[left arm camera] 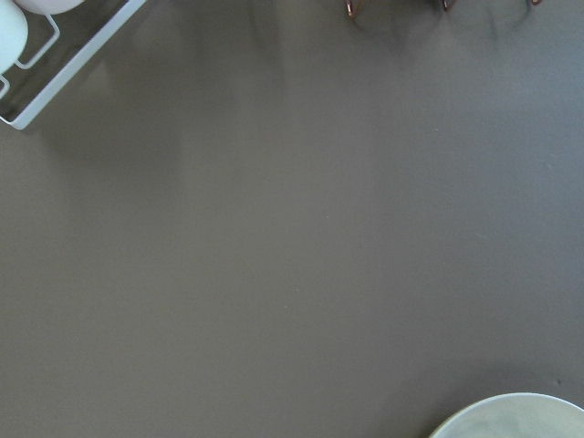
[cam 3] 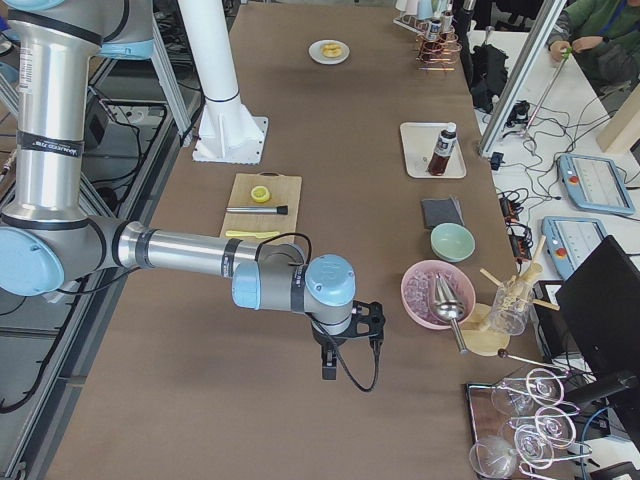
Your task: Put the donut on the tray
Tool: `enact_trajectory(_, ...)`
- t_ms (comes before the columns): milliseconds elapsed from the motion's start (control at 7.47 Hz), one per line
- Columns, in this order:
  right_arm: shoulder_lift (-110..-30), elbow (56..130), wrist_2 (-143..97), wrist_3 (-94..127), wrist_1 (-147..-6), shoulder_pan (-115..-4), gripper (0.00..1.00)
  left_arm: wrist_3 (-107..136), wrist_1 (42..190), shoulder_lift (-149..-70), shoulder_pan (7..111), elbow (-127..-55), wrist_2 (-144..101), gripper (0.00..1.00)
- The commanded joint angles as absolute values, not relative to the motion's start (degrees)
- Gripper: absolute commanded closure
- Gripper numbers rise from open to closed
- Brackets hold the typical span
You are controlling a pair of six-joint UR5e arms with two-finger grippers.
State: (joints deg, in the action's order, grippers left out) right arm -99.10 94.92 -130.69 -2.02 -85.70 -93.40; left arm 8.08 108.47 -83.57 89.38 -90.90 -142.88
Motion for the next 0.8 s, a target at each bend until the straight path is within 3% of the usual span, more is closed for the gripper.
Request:
enact_trajectory(0, -98.79, 94.92, -130.69, -2.02, -85.69, -93.34, 0.01, 14.84, 113.69, -81.22, 89.38, -90.71, -150.02, 0.01)
enact_trajectory(268, -98.88, 94.92, -130.69, -2.02, -85.69, -93.43, 0.01, 15.72, 125.33, -79.03, 89.47, -90.01, -150.03, 0.01)
enact_trajectory(669, -98.97, 94.92, -130.69, -2.02, -85.69, -93.43, 0.01, 20.83, 127.88, -80.95, 88.77, -89.83, -150.12, 0.01)
